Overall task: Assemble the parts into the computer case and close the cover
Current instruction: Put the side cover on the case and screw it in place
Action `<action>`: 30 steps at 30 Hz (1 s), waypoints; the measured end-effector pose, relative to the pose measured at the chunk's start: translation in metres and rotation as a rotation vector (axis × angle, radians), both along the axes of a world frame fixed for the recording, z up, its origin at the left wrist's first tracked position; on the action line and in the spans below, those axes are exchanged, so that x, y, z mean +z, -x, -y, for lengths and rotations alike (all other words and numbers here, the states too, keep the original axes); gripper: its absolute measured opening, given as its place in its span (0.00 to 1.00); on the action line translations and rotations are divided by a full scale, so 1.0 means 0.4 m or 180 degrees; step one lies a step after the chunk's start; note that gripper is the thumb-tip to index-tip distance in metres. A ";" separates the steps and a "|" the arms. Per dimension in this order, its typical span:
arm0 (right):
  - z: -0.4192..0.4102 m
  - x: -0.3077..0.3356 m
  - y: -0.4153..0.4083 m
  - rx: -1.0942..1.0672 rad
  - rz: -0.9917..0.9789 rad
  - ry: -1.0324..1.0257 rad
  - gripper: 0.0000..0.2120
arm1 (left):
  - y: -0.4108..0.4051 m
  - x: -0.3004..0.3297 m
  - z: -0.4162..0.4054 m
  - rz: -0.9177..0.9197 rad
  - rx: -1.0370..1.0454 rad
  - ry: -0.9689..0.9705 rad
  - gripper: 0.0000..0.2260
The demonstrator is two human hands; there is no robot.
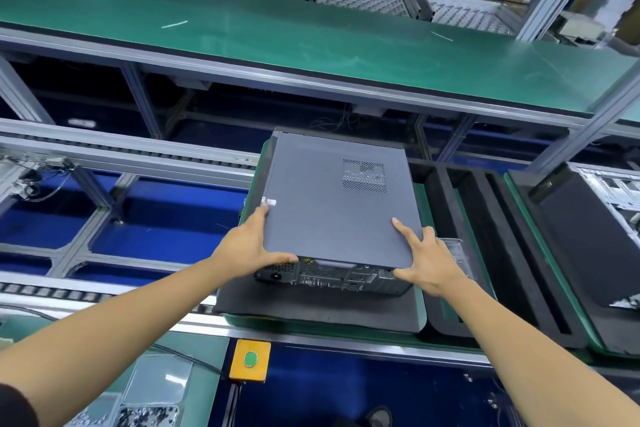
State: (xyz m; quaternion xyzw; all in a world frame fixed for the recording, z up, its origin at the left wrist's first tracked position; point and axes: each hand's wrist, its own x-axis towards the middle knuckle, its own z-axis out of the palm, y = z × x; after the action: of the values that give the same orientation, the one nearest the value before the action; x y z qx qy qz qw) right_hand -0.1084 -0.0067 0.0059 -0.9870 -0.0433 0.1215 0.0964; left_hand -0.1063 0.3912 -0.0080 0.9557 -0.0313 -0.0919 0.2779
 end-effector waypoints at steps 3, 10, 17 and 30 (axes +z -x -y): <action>0.000 0.000 -0.006 -0.0046 -0.0076 0.0109 0.51 | 0.004 0.008 0.006 -0.0037 -0.0323 -0.0532 0.57; -0.020 0.001 0.001 0.0214 0.0074 0.0034 0.52 | 0.017 0.014 0.008 0.0625 -0.0707 -0.1241 0.58; -0.026 0.003 -0.025 -0.0155 -0.0092 -0.0162 0.52 | -0.020 0.045 0.013 0.0611 -0.0804 -0.1619 0.60; -0.018 -0.017 -0.005 -0.0123 0.0126 -0.0491 0.51 | -0.012 0.024 0.001 0.0598 -0.0714 -0.1001 0.59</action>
State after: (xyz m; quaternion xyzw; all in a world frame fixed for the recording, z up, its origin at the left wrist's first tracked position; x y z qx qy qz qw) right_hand -0.1062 0.0003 -0.0008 -0.9795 -0.0354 0.0963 0.1735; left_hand -0.1017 0.3907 0.0015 0.9822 -0.1484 -0.0365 0.1093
